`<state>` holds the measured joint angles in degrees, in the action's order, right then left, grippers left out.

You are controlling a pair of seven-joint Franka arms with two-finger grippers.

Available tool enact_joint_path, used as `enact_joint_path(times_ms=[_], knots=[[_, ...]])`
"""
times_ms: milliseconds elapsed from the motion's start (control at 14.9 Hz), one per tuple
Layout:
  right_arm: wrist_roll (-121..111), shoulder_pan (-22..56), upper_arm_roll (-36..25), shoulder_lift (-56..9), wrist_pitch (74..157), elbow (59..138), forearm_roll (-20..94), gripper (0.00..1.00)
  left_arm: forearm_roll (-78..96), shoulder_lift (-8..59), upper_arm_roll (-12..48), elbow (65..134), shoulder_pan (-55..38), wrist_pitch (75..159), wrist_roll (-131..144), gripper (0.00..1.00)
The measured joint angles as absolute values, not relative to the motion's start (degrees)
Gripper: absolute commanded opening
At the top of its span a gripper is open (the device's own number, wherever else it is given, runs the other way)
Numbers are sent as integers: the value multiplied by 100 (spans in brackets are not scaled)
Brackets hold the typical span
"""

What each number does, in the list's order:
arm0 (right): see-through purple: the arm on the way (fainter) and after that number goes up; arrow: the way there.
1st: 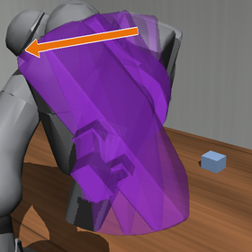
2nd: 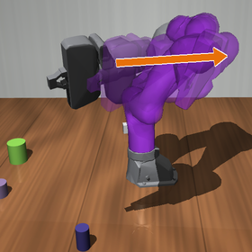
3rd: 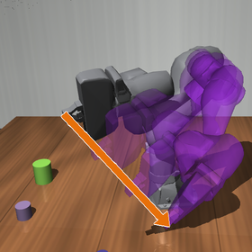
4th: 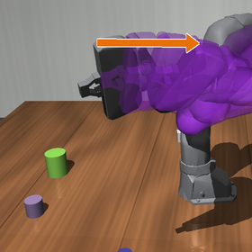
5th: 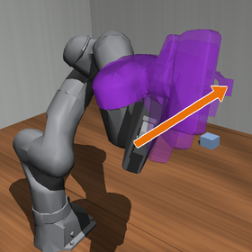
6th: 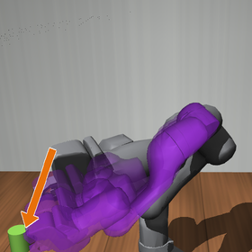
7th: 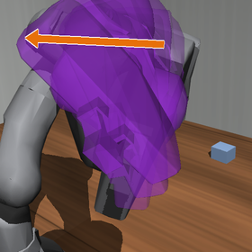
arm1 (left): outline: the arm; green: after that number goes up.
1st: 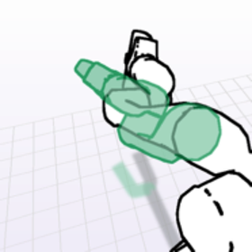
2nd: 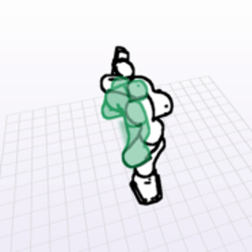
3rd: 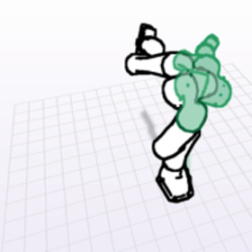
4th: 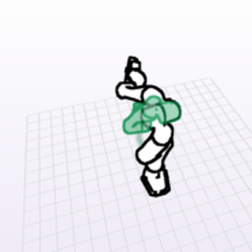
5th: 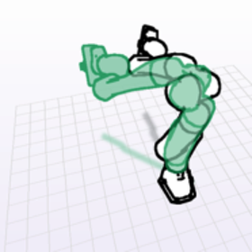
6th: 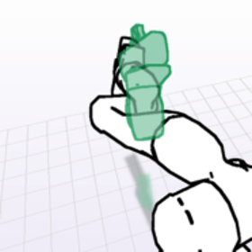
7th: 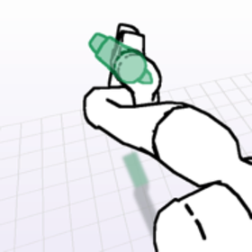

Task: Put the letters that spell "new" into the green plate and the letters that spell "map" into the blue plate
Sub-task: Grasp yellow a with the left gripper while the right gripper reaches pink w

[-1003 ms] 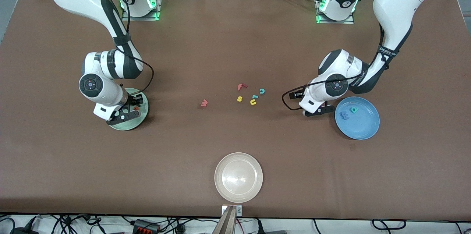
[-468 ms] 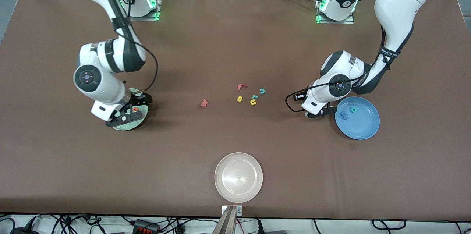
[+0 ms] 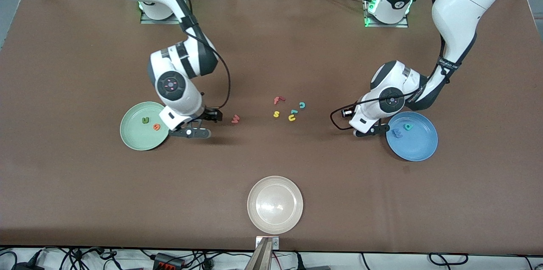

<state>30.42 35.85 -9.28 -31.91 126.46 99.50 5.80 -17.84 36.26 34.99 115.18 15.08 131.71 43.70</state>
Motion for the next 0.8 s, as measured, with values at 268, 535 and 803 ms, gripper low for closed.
enact_joint_path(times_ms=[268,535,803], knots=[[4164,3824,-927,-3561,12662,9661,650,88,-1805,3661,3503,11522,1502,13191,4367,21],[4590,4035,-926,-3747,12840,9609,665,76,-1901,3660,3524,11522,1501,13184,4366,7],[4972,4193,-925,-3847,12983,9606,693,64,-1998,3573,3530,11294,1507,12635,4254,8]])
